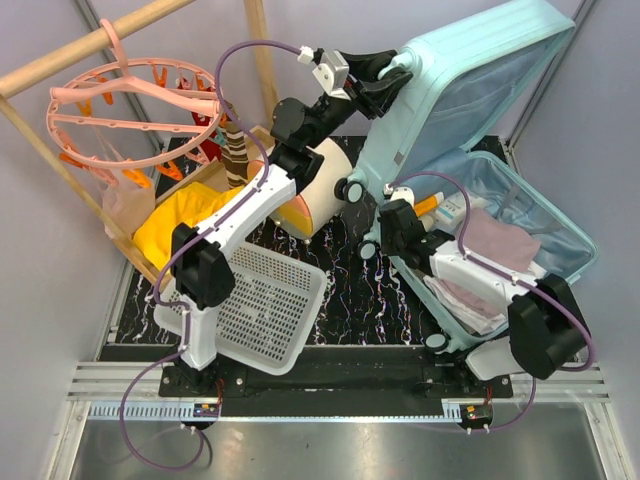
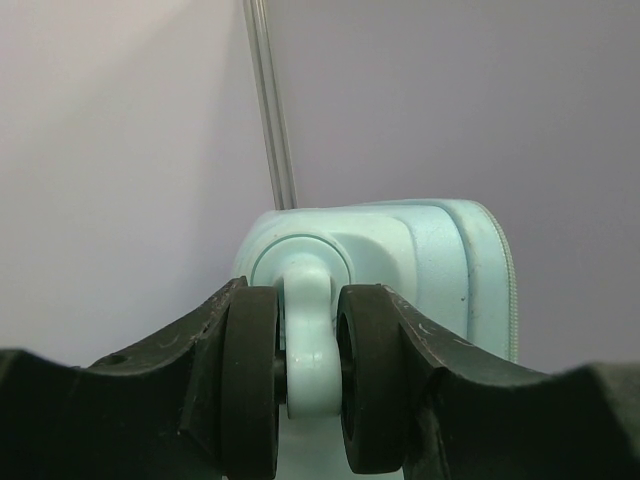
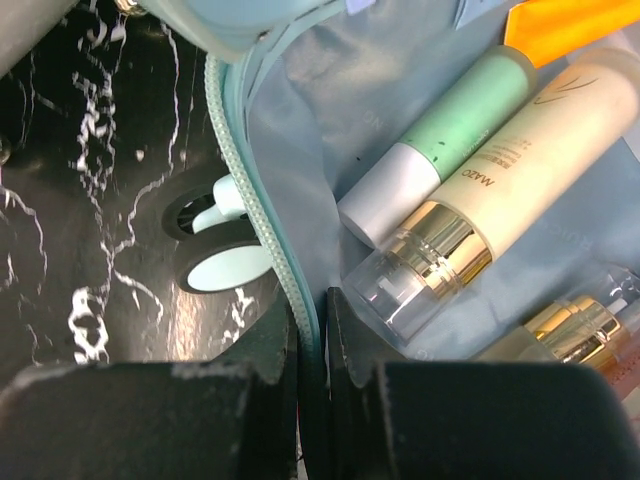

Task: Open, take out, and arrange the luggage
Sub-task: Open the luggage at the center of the board.

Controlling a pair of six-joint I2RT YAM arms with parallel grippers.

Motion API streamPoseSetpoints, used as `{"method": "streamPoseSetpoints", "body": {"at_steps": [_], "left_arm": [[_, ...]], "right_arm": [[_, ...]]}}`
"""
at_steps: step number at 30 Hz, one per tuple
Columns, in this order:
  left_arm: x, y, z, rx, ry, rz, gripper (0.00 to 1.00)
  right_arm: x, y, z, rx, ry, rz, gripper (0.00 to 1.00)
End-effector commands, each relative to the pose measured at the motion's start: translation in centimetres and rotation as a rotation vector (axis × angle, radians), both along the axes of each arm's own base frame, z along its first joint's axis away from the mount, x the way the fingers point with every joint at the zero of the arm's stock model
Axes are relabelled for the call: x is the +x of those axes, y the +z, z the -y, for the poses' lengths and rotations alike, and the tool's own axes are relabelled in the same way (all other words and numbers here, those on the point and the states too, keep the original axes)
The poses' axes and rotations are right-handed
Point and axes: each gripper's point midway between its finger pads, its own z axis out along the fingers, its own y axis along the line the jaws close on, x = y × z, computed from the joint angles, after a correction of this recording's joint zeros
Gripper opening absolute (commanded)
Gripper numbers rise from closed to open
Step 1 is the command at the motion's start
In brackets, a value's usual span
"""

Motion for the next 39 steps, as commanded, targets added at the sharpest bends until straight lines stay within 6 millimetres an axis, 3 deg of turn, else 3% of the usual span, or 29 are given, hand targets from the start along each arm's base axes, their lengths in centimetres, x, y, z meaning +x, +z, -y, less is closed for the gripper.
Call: {"method": "streamPoseSetpoints", "body": {"at_steps": [1,3,7,18,25,26,27,29,33,34,35,38,39], "left_arm": [[4.5,-10.0,2.7,0.166,-0.072,-0.266,0.00],[6.0,-10.3,2.2,0.156,-0.040,-0.269,0.00],[9.1,-10.5,0.8,0.103,0.014,-0.286,0.00],[12.1,-10.5,0.4,0.044,0.073,-0.256,0.00],[15.4,-10.9,-1.1,-0.008,0.207,-0.236,0.00],[15.6,-10.2,-1.4,-0.027,0.218,-0.225,0.00],[16.5,-10.9,-1.7,-0.038,0.249,-0.234,0.00],[17.0,-10.2,-2.4,-0.063,0.275,-0.218,0.00],[18.6,-10.7,-3.5,-0.098,0.342,-0.232,0.00],[19.0,-10.9,-4.0,-0.109,0.353,-0.232,0.00],[19.1,-11.0,-4.2,-0.118,0.359,-0.234,0.00],[20.2,-11.2,-5.5,-0.148,0.407,-0.242,0.00],[20.4,-11.1,-5.9,-0.167,0.416,-0.246,0.00]], "right_arm": [[8.8,6.2,8.2,0.059,-0.562,0.330,0.00],[10.0,6.9,7.9,0.063,-0.563,0.344,0.00],[11.9,6.0,7.9,0.050,-0.568,0.328,0.00],[15.4,5.8,9.6,0.071,-0.572,0.316,0.00],[18.1,5.7,8.4,0.056,-0.486,0.291,0.00],[18.3,5.7,8.3,0.057,-0.483,0.288,0.00],[18.5,5.5,8.2,0.053,-0.479,0.283,0.00],[19.1,6.0,7.8,0.055,-0.460,0.284,0.00],[20.0,6.7,6.6,0.066,-0.383,0.272,0.00],[19.9,6.9,6.0,0.082,-0.349,0.266,0.03],[19.8,7.1,5.7,0.093,-0.333,0.265,0.24],[18.7,8.2,4.8,0.121,-0.263,0.270,0.55],[18.2,9.3,4.2,0.149,-0.219,0.281,0.70]]}}
